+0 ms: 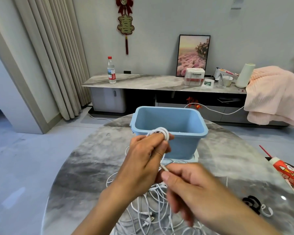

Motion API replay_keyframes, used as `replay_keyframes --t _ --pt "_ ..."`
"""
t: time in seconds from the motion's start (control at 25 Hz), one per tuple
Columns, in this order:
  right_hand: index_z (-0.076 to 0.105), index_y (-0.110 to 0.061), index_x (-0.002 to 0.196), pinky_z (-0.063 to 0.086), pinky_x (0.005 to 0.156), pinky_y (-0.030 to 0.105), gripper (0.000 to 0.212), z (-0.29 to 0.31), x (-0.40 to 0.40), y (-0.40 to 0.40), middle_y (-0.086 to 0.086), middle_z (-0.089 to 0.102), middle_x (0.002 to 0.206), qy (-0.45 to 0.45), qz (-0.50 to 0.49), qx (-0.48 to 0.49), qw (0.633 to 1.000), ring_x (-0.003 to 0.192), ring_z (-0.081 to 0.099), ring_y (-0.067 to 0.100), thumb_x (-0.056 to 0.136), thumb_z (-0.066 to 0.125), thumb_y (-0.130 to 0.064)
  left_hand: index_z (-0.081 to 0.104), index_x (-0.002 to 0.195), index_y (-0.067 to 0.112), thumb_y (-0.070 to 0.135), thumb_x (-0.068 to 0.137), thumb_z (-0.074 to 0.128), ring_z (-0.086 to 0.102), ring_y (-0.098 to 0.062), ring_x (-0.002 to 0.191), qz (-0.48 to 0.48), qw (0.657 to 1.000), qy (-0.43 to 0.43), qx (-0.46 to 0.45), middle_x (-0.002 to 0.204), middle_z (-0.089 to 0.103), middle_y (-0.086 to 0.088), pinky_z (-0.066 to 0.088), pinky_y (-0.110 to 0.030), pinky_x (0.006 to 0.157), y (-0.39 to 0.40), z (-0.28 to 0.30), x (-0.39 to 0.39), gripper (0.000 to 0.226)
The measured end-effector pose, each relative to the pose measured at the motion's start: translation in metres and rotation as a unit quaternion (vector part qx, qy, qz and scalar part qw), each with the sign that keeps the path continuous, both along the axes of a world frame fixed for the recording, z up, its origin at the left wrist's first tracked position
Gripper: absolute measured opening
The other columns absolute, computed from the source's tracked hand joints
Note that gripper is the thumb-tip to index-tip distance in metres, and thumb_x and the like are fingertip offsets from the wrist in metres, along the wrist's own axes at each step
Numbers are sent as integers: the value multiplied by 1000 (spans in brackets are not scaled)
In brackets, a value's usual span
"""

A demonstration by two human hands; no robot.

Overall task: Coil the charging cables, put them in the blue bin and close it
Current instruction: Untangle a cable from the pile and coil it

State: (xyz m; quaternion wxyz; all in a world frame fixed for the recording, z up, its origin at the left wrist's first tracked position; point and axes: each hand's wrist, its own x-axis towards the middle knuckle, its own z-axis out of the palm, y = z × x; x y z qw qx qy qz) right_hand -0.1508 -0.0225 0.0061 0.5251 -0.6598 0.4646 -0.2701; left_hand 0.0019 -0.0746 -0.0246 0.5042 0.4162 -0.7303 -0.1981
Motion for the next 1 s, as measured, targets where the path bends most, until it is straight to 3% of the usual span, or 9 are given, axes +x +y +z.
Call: replay_keyframes --t 0.04,0.12,0.2,0.28,0.44,0.52,0.64,0.88,1.0 --pt "62 -18 79 45 52 32 29 8 -10 -3 -6 58 52 83 -14 -141 986 44 47 5 97 55 -39 65 96 16 25 101 44 62 -15 80 -48 998 -3 36 80 64 4 48 -39 77 2 2 1 23" --pt "69 -29 77 42 49 22 23 21 -34 -11 -13 58 54 187 -56 -396 897 47 49 7 86 63 -49 62 87 11 23 101 42 55 -22 69 -166 976 53 131 71 58 -3 45 -40 68 7 9 1 27" --pt "74 -30 75 41 48 25 22 28 -50 -26 -11 61 57 145 -77 -479 862 49 52 11 82 68 -49 62 83 4 21 99 40 47 -19 63 -235 946 107 194 64 51 -4 39 -31 64 13 15 0 32" --pt "76 -24 75 45 50 32 23 21 -60 -40 -6 67 64 34 -79 -456 886 54 58 14 79 73 -46 64 83 3 23 97 40 43 -17 59 -275 922 141 232 61 48 -4 36 -26 61 16 18 -4 35" --pt "77 -21 85 49 58 21 21 -6 -44 -50 -12 69 66 -143 -134 -334 922 58 59 4 82 72 -41 63 89 4 20 96 38 44 -17 60 -344 844 299 283 66 48 -4 40 -28 70 23 19 -17 30" --pt "74 -18 86 42 50 18 21 -21 -24 -44 -13 59 57 -176 -153 -266 935 50 48 1 92 62 -35 65 98 4 18 96 38 51 -19 69 -342 810 393 271 74 53 -6 36 -39 86 21 15 -17 31" --pt "62 -18 84 27 43 17 24 -34 7 -24 -5 40 53 -192 -158 -119 961 47 32 7 98 49 -32 67 107 4 15 95 44 60 -22 82 -289 778 494 259 84 60 -9 38 -40 92 15 12 -11 28" --pt "54 -23 85 35 50 21 23 -32 24 -5 -8 50 55 -22 -112 -69 991 46 41 3 103 41 -26 64 107 7 19 94 47 70 -19 92 -146 807 517 246 88 73 -6 46 -34 89 11 14 -16 25" --pt "49 -27 91 46 72 34 12 -23 20 0 -10 55 73 151 -70 -150 975 74 56 12 100 40 -29 65 107 13 23 96 48 68 -18 93 -56 934 324 142 90 75 -2 48 -22 83 11 8 -17 22"
